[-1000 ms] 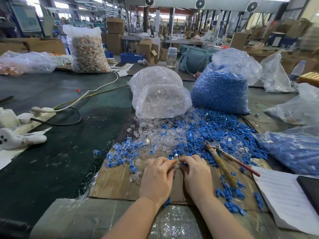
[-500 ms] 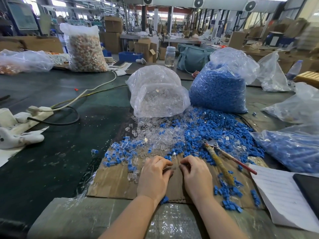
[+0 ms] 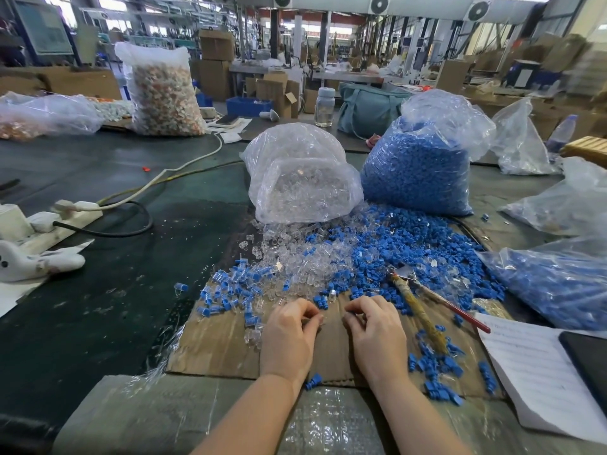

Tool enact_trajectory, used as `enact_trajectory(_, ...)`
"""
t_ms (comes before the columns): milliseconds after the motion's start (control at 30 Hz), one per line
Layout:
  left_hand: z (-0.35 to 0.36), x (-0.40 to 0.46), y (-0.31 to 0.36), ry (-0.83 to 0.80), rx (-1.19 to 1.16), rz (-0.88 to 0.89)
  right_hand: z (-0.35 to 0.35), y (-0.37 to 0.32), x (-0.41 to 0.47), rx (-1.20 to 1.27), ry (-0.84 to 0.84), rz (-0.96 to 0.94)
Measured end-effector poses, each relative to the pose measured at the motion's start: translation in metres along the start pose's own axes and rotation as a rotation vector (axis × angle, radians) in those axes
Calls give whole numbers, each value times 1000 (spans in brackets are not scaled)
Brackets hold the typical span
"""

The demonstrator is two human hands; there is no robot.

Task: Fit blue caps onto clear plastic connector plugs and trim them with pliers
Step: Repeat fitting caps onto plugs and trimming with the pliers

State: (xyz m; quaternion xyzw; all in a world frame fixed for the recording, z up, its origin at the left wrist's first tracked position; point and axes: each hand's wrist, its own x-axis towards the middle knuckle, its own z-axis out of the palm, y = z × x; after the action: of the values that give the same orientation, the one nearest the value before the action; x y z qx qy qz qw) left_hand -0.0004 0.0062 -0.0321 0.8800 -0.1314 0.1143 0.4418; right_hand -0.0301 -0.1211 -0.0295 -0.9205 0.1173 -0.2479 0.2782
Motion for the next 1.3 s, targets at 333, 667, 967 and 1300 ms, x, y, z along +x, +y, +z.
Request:
enact_trajectory(333, 0, 2, 0, -15, 99, 35, -5, -2, -4, 144, -19, 26)
enact_trajectory(667, -4, 2, 3, -11, 41, -33, -4, -1, -3, 218, -54, -3)
enact_trajectory(967, -6, 1, 5, -43, -56, -91, -2, -1, -5, 173, -61, -87)
enact_trajectory(1300, -6, 1, 5, -90, -88, -150, 0, -2, -6, 60, -101, -146)
